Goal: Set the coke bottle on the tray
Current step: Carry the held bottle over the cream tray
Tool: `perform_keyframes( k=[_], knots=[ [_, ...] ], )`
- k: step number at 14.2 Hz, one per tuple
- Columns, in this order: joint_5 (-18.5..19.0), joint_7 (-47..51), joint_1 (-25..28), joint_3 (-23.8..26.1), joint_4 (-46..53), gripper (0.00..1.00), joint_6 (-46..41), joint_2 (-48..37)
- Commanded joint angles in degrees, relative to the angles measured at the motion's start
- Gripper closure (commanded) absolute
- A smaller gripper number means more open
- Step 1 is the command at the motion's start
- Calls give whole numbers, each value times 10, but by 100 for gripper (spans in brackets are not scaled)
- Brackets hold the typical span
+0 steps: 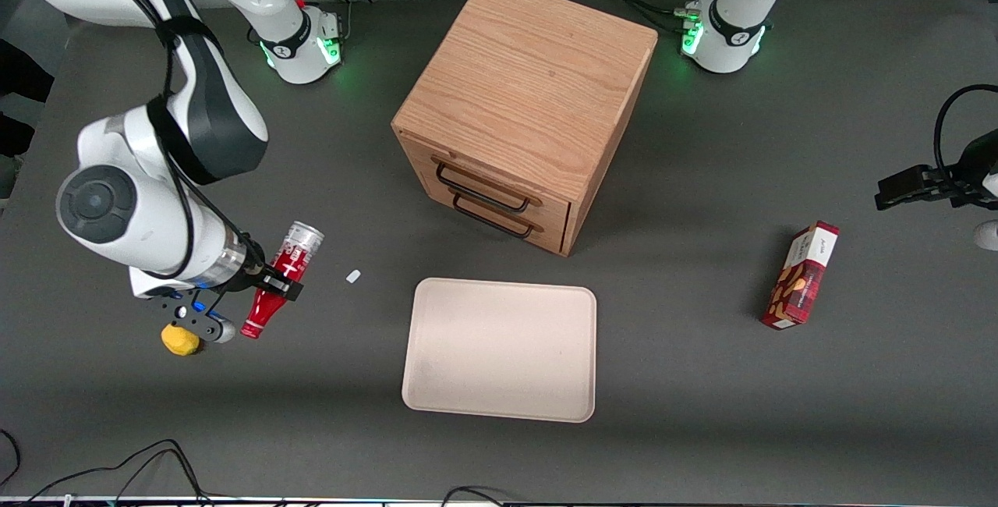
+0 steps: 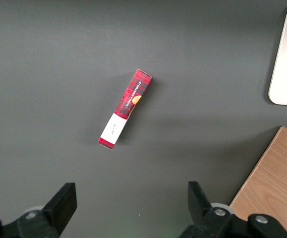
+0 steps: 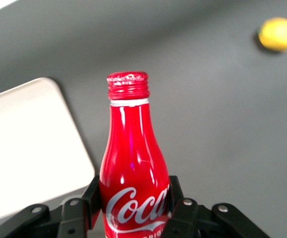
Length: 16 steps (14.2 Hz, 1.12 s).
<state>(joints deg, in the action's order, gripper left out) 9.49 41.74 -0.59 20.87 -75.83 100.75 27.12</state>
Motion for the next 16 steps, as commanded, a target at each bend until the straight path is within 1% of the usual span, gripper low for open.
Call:
perform_keyframes(
  k=[1,3,5,8,10,15,16],
  knots=[
    [-3,-62,54,1,129,95,-29,77],
    [-2,-72,78,0,199,95,-21,132],
    [-2,-117,109,-6,242,95,9,181],
    [-2,-120,119,-1,248,95,86,236],
    [-1,-118,146,-10,247,95,121,274],
    [0,-105,153,-31,242,95,140,336],
    [1,-104,159,-37,239,92,157,343]
  ],
)
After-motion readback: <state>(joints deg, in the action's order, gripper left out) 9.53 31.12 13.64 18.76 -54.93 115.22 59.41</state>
